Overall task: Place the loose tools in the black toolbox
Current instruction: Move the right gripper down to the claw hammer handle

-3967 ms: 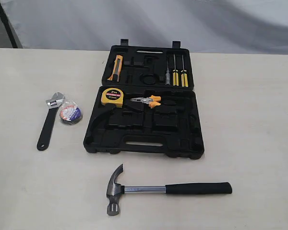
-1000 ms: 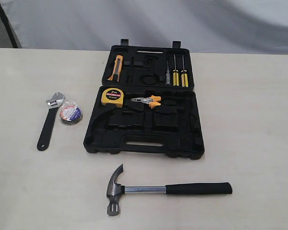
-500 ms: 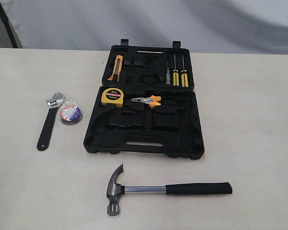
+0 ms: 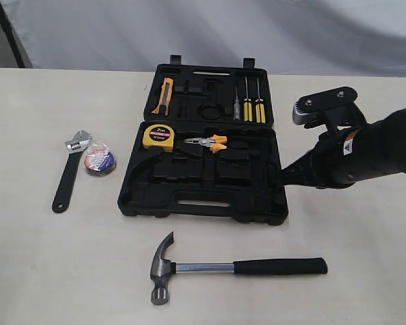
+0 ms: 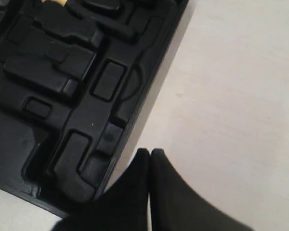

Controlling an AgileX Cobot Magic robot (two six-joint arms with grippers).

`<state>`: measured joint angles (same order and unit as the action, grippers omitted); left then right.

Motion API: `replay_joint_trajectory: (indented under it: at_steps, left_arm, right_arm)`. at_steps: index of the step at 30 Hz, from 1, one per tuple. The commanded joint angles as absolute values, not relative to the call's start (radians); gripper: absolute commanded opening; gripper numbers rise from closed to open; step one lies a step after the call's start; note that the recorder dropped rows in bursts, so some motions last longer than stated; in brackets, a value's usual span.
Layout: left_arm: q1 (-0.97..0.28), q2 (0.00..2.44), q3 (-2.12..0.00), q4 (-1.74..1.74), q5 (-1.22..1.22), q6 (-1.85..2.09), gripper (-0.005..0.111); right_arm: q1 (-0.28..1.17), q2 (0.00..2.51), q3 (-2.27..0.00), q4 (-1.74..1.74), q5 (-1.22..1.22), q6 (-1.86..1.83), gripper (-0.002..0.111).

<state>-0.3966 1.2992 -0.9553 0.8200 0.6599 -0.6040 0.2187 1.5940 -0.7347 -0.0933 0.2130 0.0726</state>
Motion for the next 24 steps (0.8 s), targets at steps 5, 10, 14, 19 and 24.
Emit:
replay_joint_trajectory:
  at_steps: [5, 10, 14, 19, 24]
  left_arm:
    - [-0.393, 1.291, -0.946, 0.806, 0.643, -0.614, 0.001]
    - [-0.393, 1.291, -0.946, 0.806, 0.643, -0.614, 0.001]
    - [-0.393, 1.291, -0.946, 0.806, 0.643, -0.614, 0.001]
    - [-0.393, 1.291, -0.946, 0.806, 0.643, -0.614, 0.001]
    - [-0.393, 1.291, -0.946, 0.806, 0.643, -0.614, 0.001]
  right_arm:
    - [0.231, 1.596, -0.779, -0.069, 0.366, 0.058, -0.001]
    - [0.304, 1.596, -0.8, -0.046, 0.428, -0.056, -0.001]
    - [0.395, 1.596, -0.825, -0.044, 0.506, -0.156, -0.001]
    - [0.515, 1.596, -0.867, -0.044, 0.616, -0.246, -0.001]
    - [0.612, 1.6, -0.876, -0.029, 0.667, -0.502, -0.001]
